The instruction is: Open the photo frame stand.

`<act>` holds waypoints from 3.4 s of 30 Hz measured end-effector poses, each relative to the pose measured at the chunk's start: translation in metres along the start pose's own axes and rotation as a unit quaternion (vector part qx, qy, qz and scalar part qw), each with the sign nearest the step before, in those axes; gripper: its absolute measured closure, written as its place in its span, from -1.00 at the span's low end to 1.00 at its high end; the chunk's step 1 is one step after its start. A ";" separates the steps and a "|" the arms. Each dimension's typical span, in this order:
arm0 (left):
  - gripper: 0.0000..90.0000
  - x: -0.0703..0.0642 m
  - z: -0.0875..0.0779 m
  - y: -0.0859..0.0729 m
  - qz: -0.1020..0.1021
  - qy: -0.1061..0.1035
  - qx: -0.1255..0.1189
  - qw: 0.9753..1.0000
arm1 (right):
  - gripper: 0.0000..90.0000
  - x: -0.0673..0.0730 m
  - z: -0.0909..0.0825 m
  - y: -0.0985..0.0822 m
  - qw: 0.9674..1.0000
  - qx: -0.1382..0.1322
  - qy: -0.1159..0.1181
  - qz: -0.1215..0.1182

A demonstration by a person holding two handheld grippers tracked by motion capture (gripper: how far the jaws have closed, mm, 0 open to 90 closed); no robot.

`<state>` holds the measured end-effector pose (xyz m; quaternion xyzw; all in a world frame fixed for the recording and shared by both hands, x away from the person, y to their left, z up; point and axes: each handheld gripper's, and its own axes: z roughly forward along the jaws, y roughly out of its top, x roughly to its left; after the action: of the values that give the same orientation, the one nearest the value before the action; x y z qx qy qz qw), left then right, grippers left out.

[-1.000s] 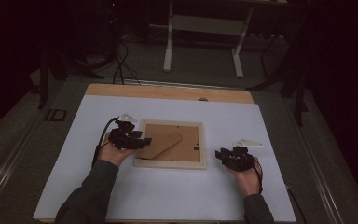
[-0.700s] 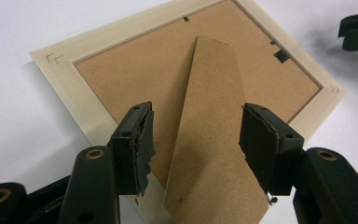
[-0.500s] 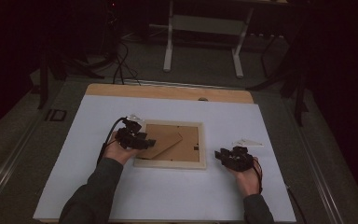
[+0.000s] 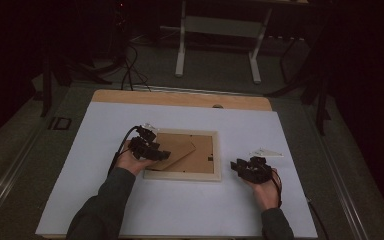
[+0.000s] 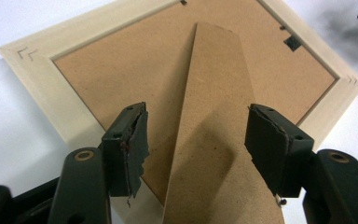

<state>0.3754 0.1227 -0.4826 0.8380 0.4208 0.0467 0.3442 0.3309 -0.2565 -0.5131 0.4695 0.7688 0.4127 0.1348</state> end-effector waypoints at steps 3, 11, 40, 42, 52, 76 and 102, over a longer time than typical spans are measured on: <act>-0.19 0.000 0.004 0.000 0.000 -0.003 0.011 1.000 | 0.41 0.001 0.001 0.000 1.000 0.001 0.001 -0.001; -0.31 0.000 0.011 0.000 0.002 -0.026 0.024 0.999 | 0.40 0.000 0.001 0.000 1.000 0.003 0.004 0.000; -0.18 -0.001 0.024 -0.002 0.007 -0.057 0.053 0.997 | 0.39 0.001 0.002 -0.001 1.000 0.005 0.007 -0.003; -0.18 0.000 0.025 -0.002 0.004 -0.060 0.054 0.997 | 0.39 0.001 0.002 -0.001 1.000 0.005 0.007 -0.003; -0.20 0.000 0.028 -0.001 0.000 -0.066 0.053 0.996 | 0.39 0.001 0.003 -0.001 1.000 0.005 0.009 -0.002; -0.16 -0.008 0.028 -0.001 0.049 -0.039 0.054 0.997 | 0.39 0.000 0.004 -0.001 1.000 0.008 0.008 -0.002; -0.16 -0.018 0.026 -0.003 0.093 -0.005 0.040 0.995 | 0.39 0.008 0.018 0.020 0.999 0.023 0.005 -0.036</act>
<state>0.3715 0.0968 -0.4999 0.8868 0.3408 0.0574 0.3068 0.3495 -0.2363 -0.5077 0.4424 0.7954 0.3917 0.1346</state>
